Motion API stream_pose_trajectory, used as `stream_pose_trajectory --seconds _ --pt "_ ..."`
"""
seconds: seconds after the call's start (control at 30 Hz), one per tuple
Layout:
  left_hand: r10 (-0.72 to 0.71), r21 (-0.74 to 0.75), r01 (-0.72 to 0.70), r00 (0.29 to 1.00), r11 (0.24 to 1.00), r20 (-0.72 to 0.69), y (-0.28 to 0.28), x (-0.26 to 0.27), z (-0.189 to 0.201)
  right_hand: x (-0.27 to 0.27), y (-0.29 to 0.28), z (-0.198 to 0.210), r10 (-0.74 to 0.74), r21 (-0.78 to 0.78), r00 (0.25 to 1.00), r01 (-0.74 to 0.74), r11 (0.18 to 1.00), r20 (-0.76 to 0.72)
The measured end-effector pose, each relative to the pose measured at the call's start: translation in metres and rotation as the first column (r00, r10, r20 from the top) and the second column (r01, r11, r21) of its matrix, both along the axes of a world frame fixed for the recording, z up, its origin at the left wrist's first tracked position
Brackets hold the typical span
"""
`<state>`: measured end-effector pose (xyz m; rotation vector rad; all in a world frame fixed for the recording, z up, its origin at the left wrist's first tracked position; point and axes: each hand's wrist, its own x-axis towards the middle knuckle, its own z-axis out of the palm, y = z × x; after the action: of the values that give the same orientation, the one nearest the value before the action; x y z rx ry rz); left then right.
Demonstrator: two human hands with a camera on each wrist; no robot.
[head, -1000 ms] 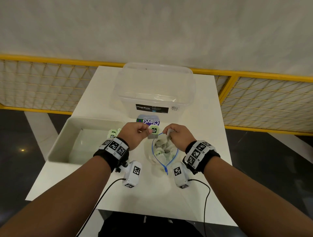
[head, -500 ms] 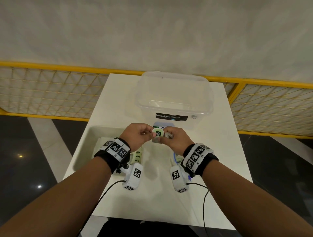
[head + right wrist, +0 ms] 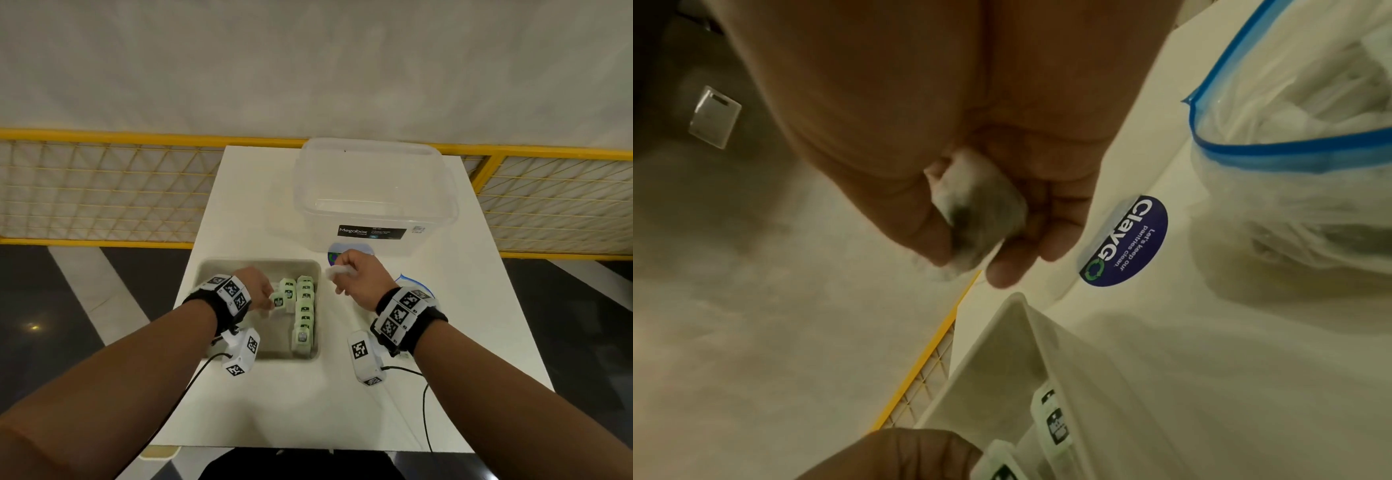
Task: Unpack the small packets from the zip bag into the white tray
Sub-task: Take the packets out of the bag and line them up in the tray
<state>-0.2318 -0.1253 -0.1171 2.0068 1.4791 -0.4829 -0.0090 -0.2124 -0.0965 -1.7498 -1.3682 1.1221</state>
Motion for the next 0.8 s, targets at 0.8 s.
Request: stream_pose_trajectory --seconds 0.8 --pt "-0.172 0.075 0.159 0.957 0.984 0.233 0.016 0.035 0.015 -0.016 -0.003 -0.021 -0.13 -0.013 0.989 0.129 0.992 -0.066"
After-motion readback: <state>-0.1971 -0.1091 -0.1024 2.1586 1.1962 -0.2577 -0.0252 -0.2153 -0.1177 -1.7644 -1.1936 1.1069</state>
